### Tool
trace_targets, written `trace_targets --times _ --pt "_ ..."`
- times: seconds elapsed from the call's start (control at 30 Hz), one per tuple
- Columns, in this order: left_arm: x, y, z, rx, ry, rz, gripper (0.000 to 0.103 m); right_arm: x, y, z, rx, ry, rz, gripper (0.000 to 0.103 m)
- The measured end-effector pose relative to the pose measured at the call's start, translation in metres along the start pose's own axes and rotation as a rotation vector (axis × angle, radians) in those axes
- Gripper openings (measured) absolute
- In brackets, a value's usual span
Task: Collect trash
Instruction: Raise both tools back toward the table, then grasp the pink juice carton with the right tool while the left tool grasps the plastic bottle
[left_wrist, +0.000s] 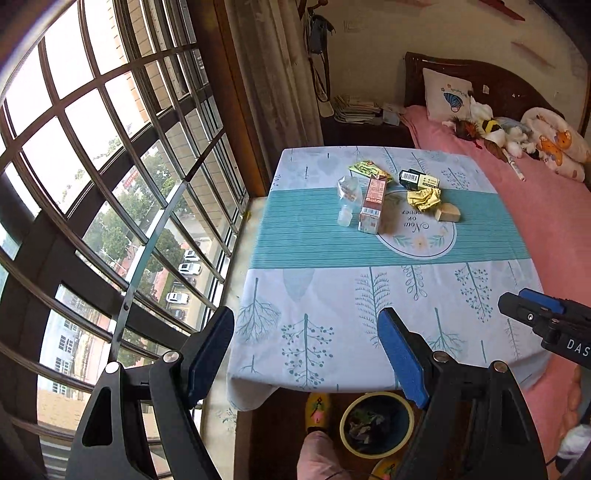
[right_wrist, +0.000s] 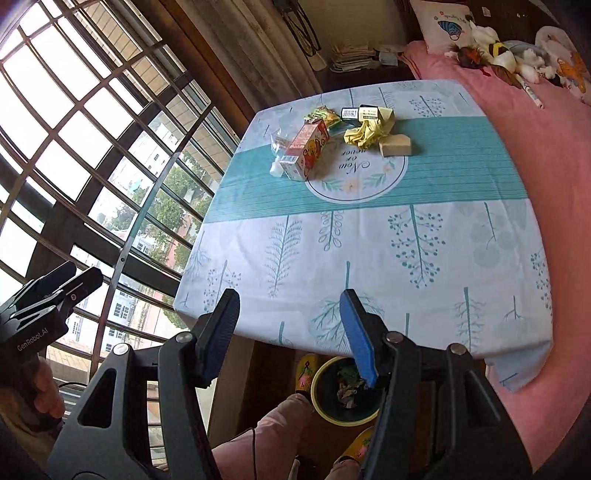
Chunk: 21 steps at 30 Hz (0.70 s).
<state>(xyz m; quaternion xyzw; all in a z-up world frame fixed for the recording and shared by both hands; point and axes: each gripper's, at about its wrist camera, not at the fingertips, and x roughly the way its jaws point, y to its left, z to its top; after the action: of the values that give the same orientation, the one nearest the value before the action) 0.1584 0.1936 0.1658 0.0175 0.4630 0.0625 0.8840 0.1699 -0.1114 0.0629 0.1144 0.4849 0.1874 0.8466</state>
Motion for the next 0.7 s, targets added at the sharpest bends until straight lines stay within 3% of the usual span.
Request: trace_targets --times 0.2,0.43,0.57,0.7 --pt "0.087 0.013 0.079 0.056 0.028 -0.076 0.081 0.052 0.015 0.077 0.008 -0.02 -0.068 0.054" --pt "0.206 0.022 0.167 0.111 0.1 -0.18 0.081 0.159 0.019 0.178 0.087 0.024 -0.165 0.054" --pt "0.273 0.02 0.199 0.133 0.16 -0.209 0.081 0.233 0.022 0.222 0.111 0.068 -0.209 0.054" --pt "0.326 0.013 0.216 0.124 0.221 -0.249 0.081 0.3 0.014 0.241 0.14 0.129 -0.256 0.054"
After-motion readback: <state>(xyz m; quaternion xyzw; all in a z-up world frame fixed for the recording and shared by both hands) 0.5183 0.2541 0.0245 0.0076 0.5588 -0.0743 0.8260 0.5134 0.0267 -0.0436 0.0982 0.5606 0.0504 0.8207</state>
